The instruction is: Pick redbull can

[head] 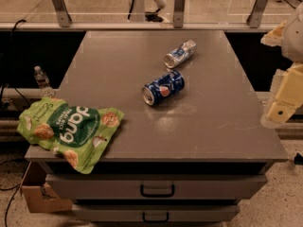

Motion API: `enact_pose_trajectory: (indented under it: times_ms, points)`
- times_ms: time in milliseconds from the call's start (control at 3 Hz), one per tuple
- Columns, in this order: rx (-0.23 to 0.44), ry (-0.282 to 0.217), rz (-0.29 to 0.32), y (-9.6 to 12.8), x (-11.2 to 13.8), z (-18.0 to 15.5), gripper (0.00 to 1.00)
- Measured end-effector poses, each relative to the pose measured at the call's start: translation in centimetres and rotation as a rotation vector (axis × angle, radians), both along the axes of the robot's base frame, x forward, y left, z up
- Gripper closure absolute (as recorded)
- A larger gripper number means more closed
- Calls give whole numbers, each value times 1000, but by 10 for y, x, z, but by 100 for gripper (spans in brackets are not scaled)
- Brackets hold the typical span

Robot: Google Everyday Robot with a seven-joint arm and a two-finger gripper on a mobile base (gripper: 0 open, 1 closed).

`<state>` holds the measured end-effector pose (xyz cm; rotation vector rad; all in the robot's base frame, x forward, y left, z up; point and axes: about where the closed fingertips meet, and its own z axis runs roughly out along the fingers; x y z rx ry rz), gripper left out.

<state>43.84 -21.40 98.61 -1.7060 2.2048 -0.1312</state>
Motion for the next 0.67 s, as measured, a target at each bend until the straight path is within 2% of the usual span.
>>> enact_pose_trajectory:
  times_ms: [667]
  points:
    - [11, -13, 17, -1, 3, 4, 0]
